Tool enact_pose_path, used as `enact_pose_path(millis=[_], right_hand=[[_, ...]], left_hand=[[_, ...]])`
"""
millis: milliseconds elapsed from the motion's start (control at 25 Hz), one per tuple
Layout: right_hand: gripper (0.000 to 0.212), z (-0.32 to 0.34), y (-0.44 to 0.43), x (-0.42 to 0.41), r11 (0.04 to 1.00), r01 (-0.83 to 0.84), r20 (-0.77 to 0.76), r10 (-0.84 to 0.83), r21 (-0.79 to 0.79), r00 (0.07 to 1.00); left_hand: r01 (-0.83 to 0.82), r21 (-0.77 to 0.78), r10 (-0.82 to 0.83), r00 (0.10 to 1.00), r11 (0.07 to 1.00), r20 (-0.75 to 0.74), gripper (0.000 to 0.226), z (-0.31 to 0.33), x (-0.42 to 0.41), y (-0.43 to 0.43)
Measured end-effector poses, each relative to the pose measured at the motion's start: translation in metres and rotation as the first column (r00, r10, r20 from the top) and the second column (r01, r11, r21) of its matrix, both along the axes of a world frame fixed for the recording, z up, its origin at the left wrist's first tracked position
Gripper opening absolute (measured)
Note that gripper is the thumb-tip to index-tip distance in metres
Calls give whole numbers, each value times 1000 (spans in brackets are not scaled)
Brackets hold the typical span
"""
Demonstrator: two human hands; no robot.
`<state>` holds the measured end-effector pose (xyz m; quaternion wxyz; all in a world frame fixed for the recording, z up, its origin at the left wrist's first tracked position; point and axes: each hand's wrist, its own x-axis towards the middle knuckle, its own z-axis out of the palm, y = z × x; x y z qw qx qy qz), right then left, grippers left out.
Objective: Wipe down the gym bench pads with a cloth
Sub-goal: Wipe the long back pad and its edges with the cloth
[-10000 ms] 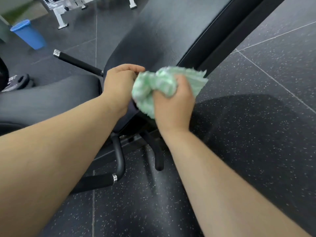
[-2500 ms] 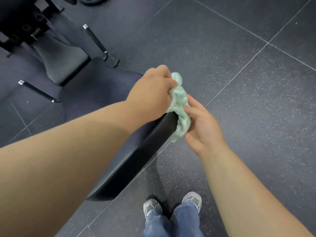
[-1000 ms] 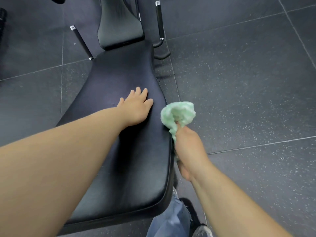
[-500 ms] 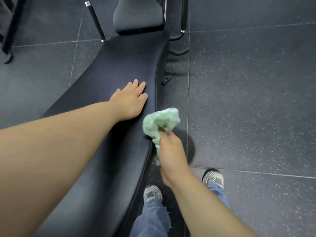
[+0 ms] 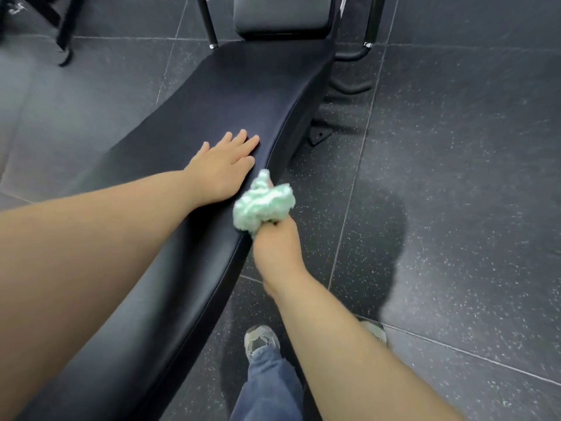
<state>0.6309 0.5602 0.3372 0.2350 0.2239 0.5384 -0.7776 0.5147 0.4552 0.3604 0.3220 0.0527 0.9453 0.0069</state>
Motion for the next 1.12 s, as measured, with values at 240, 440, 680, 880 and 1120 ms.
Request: enact_pose_path(millis=[240,440,680,880,1120], right_hand=[[19,-16,-5,-38,990,135,215,-123,-44,969],[41,12,-15,9,994,107,22,-107,-8,994],[27,-11,-26,-32,930,366,278,-341,-41,898],[36,41,-21,68,972,205,148,-188,-113,971],[16,0,-28,-12,922,386,215,-371,-33,904]], left_hand=[[14,12,-14,999,1000,-37,49,0,4,0],[56,-18,-56,998,998,7,53,-2,0,-5],[-25,55,28,998,998,-52,49,1,4,1],[17,87,-13,999,996,-39,49,11,11,2],[53,105,-45,996,993,-81,48,19,33,-9]])
